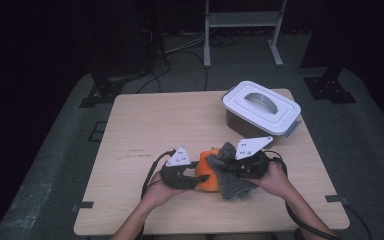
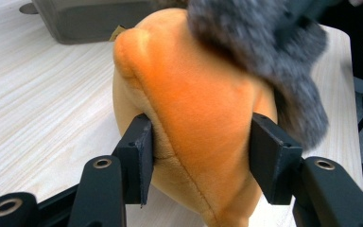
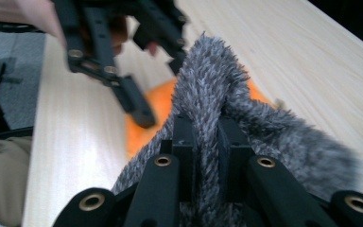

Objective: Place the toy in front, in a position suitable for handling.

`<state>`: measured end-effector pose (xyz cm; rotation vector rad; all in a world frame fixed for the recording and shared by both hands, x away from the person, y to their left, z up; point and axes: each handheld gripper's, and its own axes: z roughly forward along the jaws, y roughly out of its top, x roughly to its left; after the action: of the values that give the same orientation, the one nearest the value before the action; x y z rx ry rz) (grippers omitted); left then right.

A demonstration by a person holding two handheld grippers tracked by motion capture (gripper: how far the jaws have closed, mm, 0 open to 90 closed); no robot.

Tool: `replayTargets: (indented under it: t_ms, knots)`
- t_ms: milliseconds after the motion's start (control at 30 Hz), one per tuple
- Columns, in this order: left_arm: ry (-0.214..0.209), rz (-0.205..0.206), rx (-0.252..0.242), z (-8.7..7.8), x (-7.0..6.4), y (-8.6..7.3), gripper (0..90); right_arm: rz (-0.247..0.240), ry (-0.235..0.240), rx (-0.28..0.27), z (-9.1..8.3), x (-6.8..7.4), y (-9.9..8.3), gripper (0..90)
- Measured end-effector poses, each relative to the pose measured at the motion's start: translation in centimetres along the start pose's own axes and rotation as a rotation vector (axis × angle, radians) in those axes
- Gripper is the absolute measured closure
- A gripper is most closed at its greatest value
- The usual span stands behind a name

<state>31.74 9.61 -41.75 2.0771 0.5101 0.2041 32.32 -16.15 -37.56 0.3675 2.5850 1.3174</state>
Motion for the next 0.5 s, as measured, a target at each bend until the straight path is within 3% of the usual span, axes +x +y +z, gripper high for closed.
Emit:
replayTargets:
  t_ms: [167, 267, 367, 500]
  knots:
    - [-0.008, 0.006, 0.004, 0.0, 0.1, -0.2, 43.6, 0.061, -0.045, -0.018, -0.7, -1.7, -0.4, 78.8]
    - [-0.012, -0.023, 0.028, -0.1, 0.5, -0.1, 35.1, 0.089, -0.013, -0.020, -0.2, -1.9, -0.9, 78.9]
    - [-0.037, -0.064, 0.019, -0.3, 0.9, -0.2, 27.0, 0.114, 0.025, -0.032, 0.3, -1.6, -1.2, 78.8]
    - [-0.055, -0.067, 0.018, -0.4, 0.9, 0.0, 24.8, 0.114, 0.081, -0.030, 1.2, -0.4, -1.2, 78.9]
